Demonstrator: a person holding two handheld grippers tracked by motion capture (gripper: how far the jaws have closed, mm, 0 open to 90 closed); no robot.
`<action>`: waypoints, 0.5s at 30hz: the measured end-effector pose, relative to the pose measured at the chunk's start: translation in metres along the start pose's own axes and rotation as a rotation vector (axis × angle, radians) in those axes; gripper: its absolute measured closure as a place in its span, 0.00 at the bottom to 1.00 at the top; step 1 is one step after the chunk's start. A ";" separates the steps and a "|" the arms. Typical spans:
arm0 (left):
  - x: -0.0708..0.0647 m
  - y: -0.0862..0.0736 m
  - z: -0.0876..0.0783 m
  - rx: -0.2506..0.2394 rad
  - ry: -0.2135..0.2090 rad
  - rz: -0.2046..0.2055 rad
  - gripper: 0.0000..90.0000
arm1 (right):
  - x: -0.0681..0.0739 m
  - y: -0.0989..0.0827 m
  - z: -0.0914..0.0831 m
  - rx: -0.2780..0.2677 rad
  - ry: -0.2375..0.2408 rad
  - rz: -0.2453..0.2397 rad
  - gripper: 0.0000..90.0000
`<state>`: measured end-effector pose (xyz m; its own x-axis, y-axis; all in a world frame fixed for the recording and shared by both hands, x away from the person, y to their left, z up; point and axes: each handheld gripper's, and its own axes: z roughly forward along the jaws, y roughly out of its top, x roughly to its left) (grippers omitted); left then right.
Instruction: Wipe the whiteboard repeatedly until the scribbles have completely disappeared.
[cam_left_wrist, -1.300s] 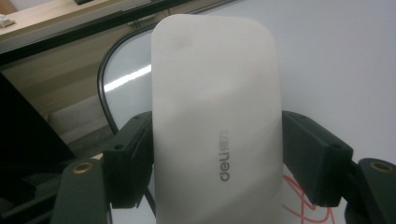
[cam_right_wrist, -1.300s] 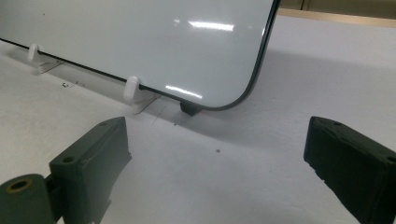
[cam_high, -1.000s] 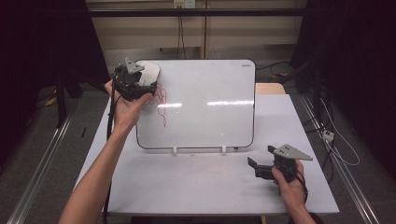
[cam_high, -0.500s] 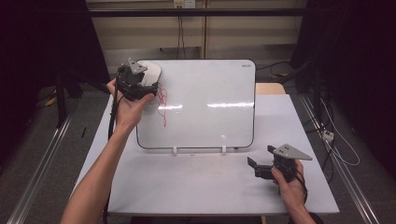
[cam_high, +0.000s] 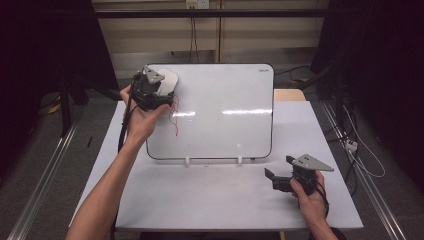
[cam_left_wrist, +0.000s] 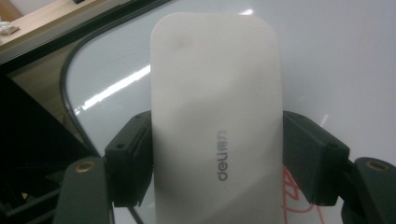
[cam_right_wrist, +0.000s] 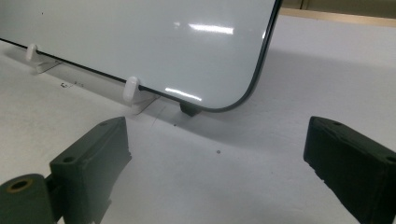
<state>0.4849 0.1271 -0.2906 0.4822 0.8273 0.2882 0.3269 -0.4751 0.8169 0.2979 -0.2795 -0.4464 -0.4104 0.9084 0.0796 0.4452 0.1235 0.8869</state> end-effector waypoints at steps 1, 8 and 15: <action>-0.002 0.000 0.001 0.001 -0.006 0.008 0.34 | 0.000 0.000 0.000 0.000 0.000 0.000 0.08; -0.006 -0.002 0.001 -0.003 -0.022 0.020 0.34 | 0.000 0.000 0.000 0.000 0.001 0.000 0.08; -0.001 0.001 0.001 -0.003 -0.008 0.008 0.34 | -0.001 0.000 -0.001 0.002 0.003 0.003 0.08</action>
<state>0.4853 0.1255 -0.2911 0.4918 0.8207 0.2908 0.3204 -0.4812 0.8160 0.2976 -0.2807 -0.4465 -0.4117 0.9075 0.0833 0.4478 0.1219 0.8858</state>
